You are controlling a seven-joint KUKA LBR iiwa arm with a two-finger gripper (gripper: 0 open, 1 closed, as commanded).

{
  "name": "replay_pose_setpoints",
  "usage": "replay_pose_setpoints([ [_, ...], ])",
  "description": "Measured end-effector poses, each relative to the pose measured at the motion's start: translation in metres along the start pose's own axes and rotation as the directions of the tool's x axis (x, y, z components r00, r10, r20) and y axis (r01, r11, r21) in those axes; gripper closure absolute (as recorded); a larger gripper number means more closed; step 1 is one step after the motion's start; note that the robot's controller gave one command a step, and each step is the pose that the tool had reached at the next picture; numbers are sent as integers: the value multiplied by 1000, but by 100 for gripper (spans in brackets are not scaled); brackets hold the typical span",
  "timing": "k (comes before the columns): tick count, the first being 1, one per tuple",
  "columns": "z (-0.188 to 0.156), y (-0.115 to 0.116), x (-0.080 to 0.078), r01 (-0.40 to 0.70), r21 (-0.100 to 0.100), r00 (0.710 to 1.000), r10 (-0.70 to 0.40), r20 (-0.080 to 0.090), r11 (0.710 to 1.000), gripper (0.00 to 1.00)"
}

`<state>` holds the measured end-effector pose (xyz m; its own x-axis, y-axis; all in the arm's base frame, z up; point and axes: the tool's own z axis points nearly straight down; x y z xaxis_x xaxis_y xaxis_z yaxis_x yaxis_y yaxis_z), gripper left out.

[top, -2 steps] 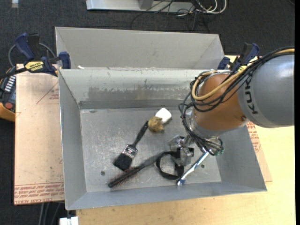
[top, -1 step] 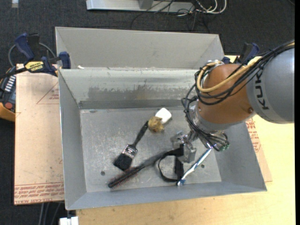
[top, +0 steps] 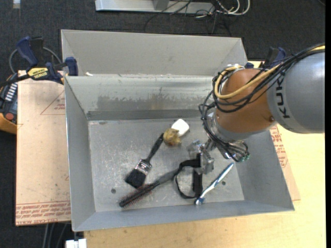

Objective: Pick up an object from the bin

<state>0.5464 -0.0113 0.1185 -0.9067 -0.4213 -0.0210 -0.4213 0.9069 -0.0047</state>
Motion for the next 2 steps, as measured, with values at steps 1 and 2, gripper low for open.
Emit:
replay_pose_setpoints([
  [1,-44,6,8,12,-9,1000,-12,-16,1000,100],
  [2,-15,2,2,30,1,1000,-30,4,1000,100],
])
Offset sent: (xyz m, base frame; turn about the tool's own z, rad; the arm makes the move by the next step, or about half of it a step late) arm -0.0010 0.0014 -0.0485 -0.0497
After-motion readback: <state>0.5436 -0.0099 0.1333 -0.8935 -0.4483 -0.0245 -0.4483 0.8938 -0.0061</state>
